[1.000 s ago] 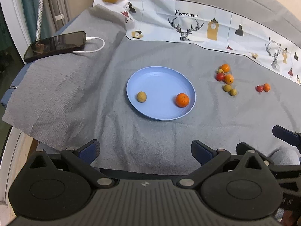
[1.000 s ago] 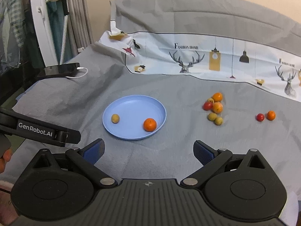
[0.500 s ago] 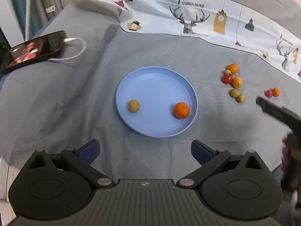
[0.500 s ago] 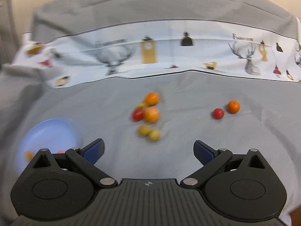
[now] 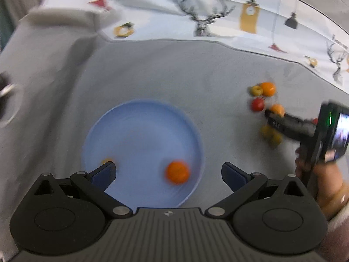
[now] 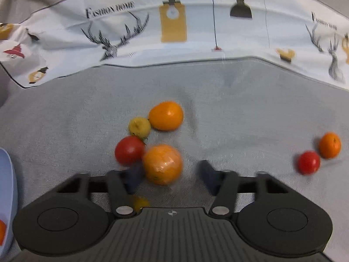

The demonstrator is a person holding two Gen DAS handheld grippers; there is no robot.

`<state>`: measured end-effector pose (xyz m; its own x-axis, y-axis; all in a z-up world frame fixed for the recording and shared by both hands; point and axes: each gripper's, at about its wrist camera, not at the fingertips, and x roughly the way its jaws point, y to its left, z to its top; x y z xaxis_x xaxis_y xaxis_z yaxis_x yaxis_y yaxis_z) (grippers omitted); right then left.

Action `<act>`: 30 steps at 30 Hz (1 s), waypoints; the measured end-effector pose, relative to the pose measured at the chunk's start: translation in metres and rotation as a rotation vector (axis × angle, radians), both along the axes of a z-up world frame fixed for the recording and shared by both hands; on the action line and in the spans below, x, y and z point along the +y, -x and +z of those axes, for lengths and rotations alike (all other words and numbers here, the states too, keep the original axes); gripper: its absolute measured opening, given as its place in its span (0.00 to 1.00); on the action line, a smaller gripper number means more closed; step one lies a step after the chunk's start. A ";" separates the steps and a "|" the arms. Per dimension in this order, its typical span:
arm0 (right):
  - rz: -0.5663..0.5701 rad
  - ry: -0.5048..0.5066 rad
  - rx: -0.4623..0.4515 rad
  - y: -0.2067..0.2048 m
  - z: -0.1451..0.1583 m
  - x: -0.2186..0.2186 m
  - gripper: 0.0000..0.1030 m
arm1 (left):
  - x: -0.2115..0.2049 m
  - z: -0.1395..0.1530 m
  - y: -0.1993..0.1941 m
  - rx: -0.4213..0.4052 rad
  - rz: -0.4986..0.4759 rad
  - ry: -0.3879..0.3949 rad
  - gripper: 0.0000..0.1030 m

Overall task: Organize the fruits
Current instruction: 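Grasp the red tomato with the left tool while the right tool grasps the plastic-wrapped orange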

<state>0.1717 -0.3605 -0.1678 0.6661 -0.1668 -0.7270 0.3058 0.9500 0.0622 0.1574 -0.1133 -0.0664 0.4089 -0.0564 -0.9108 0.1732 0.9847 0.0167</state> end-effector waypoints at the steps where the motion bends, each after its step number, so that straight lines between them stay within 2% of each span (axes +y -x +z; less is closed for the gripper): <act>1: 0.006 0.005 -0.008 0.004 0.001 -0.002 0.38 | -0.010 -0.003 -0.008 -0.001 -0.017 0.008 1.00; 6: -0.161 -0.010 -0.030 0.045 0.008 -0.039 0.38 | -0.079 -0.029 -0.052 0.016 -0.130 0.067 1.00; 9: -0.241 0.020 -0.034 0.070 0.004 -0.060 0.38 | -0.121 -0.056 -0.078 0.048 -0.181 0.061 1.00; 11: -0.272 0.038 -0.020 0.077 -0.007 -0.071 0.38 | -0.141 -0.074 -0.095 0.086 -0.201 0.067 1.00; 13: -0.283 0.034 -0.051 0.083 -0.014 -0.078 0.39 | -0.158 -0.089 -0.108 0.112 -0.210 0.061 1.00; 17: -0.285 0.049 -0.089 0.083 -0.020 -0.078 0.41 | -0.178 -0.110 -0.125 0.121 -0.202 0.052 0.97; 18: -0.282 0.053 -0.093 0.083 -0.020 -0.078 0.41 | -0.180 -0.115 -0.128 0.126 -0.203 0.066 0.77; 19: -0.279 0.056 -0.097 0.083 -0.021 -0.077 0.41 | -0.180 -0.118 -0.129 0.139 -0.209 0.068 0.65; 20: -0.279 0.055 -0.100 0.084 -0.022 -0.077 0.41 | -0.182 -0.117 -0.128 0.118 -0.213 0.046 0.58; 21: -0.280 0.054 -0.101 0.084 -0.021 -0.077 0.41 | -0.181 -0.114 -0.126 0.099 -0.224 0.053 0.34; 22: -0.282 0.055 -0.100 0.081 -0.020 -0.079 0.41 | -0.181 -0.113 -0.126 0.098 -0.242 0.059 0.30; 26: -0.293 0.058 -0.106 0.079 -0.019 -0.078 0.38 | -0.169 -0.104 -0.118 0.143 -0.201 0.106 0.30; 30: -0.325 0.054 -0.111 0.085 -0.014 -0.075 0.37 | -0.141 -0.071 -0.086 0.134 -0.167 0.150 0.30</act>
